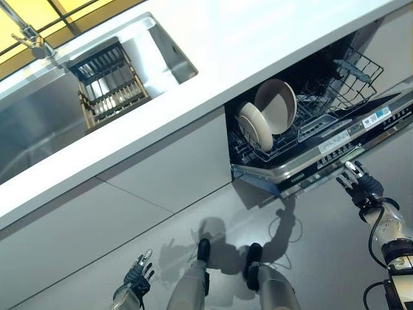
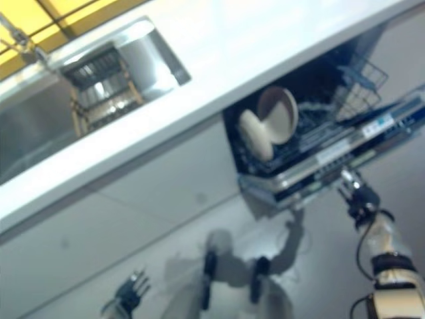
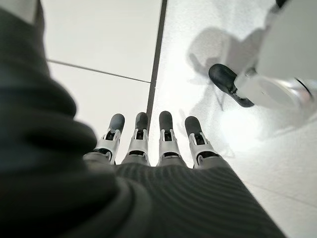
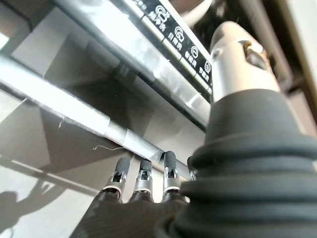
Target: Take plates into dishwasher
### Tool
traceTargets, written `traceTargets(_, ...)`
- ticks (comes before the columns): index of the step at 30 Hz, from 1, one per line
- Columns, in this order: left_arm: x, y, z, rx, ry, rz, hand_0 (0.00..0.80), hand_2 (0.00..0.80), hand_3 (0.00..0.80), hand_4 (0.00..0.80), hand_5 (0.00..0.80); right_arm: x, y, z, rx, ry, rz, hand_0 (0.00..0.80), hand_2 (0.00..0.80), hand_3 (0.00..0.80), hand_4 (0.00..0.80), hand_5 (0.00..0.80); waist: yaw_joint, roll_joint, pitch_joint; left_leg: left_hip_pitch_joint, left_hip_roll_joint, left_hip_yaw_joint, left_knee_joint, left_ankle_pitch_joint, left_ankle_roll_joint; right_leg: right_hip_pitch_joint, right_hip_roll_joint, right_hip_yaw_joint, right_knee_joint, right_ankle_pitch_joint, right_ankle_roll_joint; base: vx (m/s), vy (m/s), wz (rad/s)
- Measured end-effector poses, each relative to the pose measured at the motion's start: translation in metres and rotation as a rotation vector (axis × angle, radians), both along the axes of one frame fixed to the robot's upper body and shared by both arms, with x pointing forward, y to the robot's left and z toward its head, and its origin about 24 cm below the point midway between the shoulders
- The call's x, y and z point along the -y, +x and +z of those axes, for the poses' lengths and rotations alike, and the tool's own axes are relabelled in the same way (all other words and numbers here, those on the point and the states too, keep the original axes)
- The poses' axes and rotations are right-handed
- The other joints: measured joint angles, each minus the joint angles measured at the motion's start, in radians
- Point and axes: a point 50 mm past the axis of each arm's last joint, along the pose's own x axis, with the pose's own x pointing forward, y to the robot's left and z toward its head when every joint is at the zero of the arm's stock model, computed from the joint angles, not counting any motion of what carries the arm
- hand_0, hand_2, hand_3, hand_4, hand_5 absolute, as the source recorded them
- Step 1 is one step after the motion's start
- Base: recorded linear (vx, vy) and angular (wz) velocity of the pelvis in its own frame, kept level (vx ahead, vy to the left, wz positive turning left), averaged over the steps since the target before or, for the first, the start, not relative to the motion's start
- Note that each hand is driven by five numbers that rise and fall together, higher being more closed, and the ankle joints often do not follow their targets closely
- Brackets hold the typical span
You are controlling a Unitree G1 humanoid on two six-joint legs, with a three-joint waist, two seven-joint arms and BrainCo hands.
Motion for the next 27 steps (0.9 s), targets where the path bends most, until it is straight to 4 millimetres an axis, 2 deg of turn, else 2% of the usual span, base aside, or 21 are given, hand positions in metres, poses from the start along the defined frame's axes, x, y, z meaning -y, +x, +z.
traceTargets(1, 0.0, -0.003, -0.002, -0.015, 0.001, 0.002, 0.0, 0.0, 0.0, 0.0, 0.0, -0.002, 0.004, 0.005, 0.011, 0.001, 0.009, 0.0, 0.0, 0.0, 0.0, 0.0, 0.003, 0.002, -0.004, 0.021, -0.01, 0.019, 0.008, -0.005, 0.005, 0.012, 0.003, -0.003, 0.005, 0.0, 0.002, 0.058, 0.012, 0.2)
traceTargets(2, -0.001, -0.007, -0.004, -0.027, 0.007, -0.002, 0.0, 0.0, 0.0, 0.0, 0.0, -0.004, 0.007, 0.009, 0.027, 0.003, 0.015, 0.0, 0.0, 0.0, 0.0, 0.0, 0.006, 0.02, -0.015, 0.039, -0.006, -0.003, -0.019, 0.003, 0.004, 0.015, 0.024, 0.008, 0.023, -0.011, 0.01, 0.052, 0.015, 0.22)
traceTargets(3, -0.003, -0.007, -0.003, -0.027, 0.019, -0.009, 0.0, 0.0, 0.0, 0.0, 0.0, -0.007, 0.011, 0.014, 0.051, 0.005, 0.028, 0.0, 0.0, 0.0, 0.0, 0.0, 0.011, 0.017, -0.016, 0.044, -0.004, -0.013, -0.027, 0.001, 0.003, 0.014, 0.045, 0.048, 0.035, -0.022, 0.029, 0.057, 0.02, 0.42)
traceTargets(4, -0.003, -0.007, -0.003, -0.025, 0.021, -0.012, 0.0, 0.0, 0.0, 0.0, 0.0, -0.008, 0.014, 0.02, 0.072, 0.004, 0.032, 0.0, 0.0, 0.0, 0.0, 0.0, 0.007, 0.012, -0.019, 0.046, -0.005, -0.015, -0.045, 0.001, 0.003, 0.014, 0.054, 0.08, 0.031, -0.025, 0.026, 0.057, 0.021, 0.66)
traceTargets(5, -0.002, -0.006, -0.003, -0.024, 0.023, -0.02, 0.0, 0.0, 0.0, 0.0, 0.0, -0.007, 0.016, 0.027, 0.101, 0.009, 0.027, 0.0, 0.0, 0.0, 0.0, 0.0, 0.002, 0.007, -0.022, 0.048, -0.01, -0.009, -0.072, -0.004, 0.006, 0.017, 0.051, 0.078, 0.011, -0.029, 0.015, 0.059, 0.024, 0.83)
traceTargets(6, -0.002, -0.006, -0.003, -0.026, 0.024, -0.025, 0.0, 0.0, 0.0, 0.0, 0.0, -0.007, 0.019, 0.036, 0.136, 0.009, 0.028, 0.0, 0.0, 0.0, 0.0, 0.0, 0.004, -0.002, -0.025, 0.046, -0.012, -0.005, -0.072, 0.0, 0.011, 0.022, 0.035, 0.052, -0.007, -0.022, 0.001, 0.052, 0.027, 0.75)
traceTargets(8, -0.002, -0.01, -0.005, -0.037, 0.025, -0.024, 0.0, 0.0, 0.0, 0.0, 0.0, -0.012, 0.025, 0.048, 0.178, 0.01, 0.049, 0.0, 0.0, 0.0, 0.0, 0.0, 0.014, -0.004, -0.027, 0.067, -0.008, -0.003, -0.065, 0.005, 0.017, 0.04, 0.032, 0.03, -0.015, -0.024, -0.003, 0.041, 0.027, 0.42)
traceTargets(9, -0.002, -0.011, -0.005, -0.04, 0.025, -0.023, 0.0, 0.0, 0.0, 0.0, 0.0, -0.014, 0.028, 0.054, 0.201, 0.006, 0.07, 0.0, 0.0, 0.0, 0.0, 0.0, 0.033, -0.004, -0.029, 0.085, -0.007, 0.0, -0.064, 0.011, 0.016, 0.045, 0.035, 0.028, -0.007, -0.032, -0.002, 0.036, 0.027, 0.17)
traceTargets(11, -0.002, -0.012, -0.005, -0.042, 0.026, -0.024, 0.0, 0.0, 0.0, 0.0, 0.0, -0.023, 0.034, 0.067, 0.257, 0.003, 0.117, 0.0, 0.0, 0.0, 0.0, 0.0, 0.043, -0.005, -0.031, 0.099, 0.002, 0.011, -0.068, 0.027, -0.01, 0.044, 0.036, 0.025, 0.019, -0.044, 0.006, 0.032, 0.033, 0.19)
traceTargets(13, -0.001, -0.006, -0.003, -0.026, 0.026, -0.033, 0.0, 0.0, 0.0, 0.0, 0.0, -0.026, 0.038, 0.076, 0.286, 0.001, 0.134, 0.0, 0.0, 0.0, 0.0, 0.0, 0.058, -0.01, -0.035, 0.103, -0.003, 0.01, -0.075, 0.028, -0.012, 0.044, 0.032, 0.032, 0.03, -0.053, 0.016, 0.038, 0.047, 0.33)
traceTargets(18, -0.005, -0.007, -0.003, -0.033, 0.037, -0.031, 0.0, 0.0, 0.0, 0.0, 0.0, -0.024, 0.036, 0.06, 0.205, 0.0, 0.12, 0.0, 0.0, 0.0, 0.0, 0.0, 0.065, -0.04, -0.052, 0.119, -0.009, 0.01, -0.094, 0.028, -0.006, 0.052, 0.031, 0.061, 0.039, -0.065, 0.028, 0.063, 0.046, 0.13)
traceTargets(20, -0.005, -0.007, -0.003, -0.035, 0.042, -0.036, 0.0, 0.0, 0.0, 0.0, 0.0, -0.026, 0.034, 0.046, 0.163, 0.013, 0.124, 0.0, 0.0, 0.0, 0.0, 0.0, 0.065, -0.046, -0.066, 0.139, -0.007, 0.011, -0.106, 0.027, -0.005, 0.07, 0.033, 0.062, 0.028, -0.067, 0.031, 0.072, 0.065, -0.02)
traceTargets(23, -0.005, -0.009, -0.004, -0.052, 0.068, -0.061, 0.0, 0.0, 0.0, 0.0, 0.0, -0.029, 0.025, 0.007, 0.036, 0.035, 0.104, 0.0, 0.0, 0.0, 0.0, 0.0, 0.078, -0.062, -0.117, 0.154, -0.002, 0.015, -0.125, 0.024, 0.0, 0.085, 0.04, 0.062, 0.008, -0.067, 0.032, 0.076, 0.067, -0.02)
traceTargets(27, -0.006, -0.014, -0.008, -0.093, 0.098, -0.086, 0.0, 0.0, 0.0, 0.0, 0.0, -0.033, 0.0, -0.056, -0.173, 0.077, 0.06, 0.0, 0.0, 0.0, 0.0, 0.0, 0.083, -0.078, -0.175, 0.189, 0.005, 0.018, -0.159, 0.024, 0.0, 0.127, 0.05, 0.06, -0.029, -0.065, 0.038, 0.1, 0.085, 0.0)
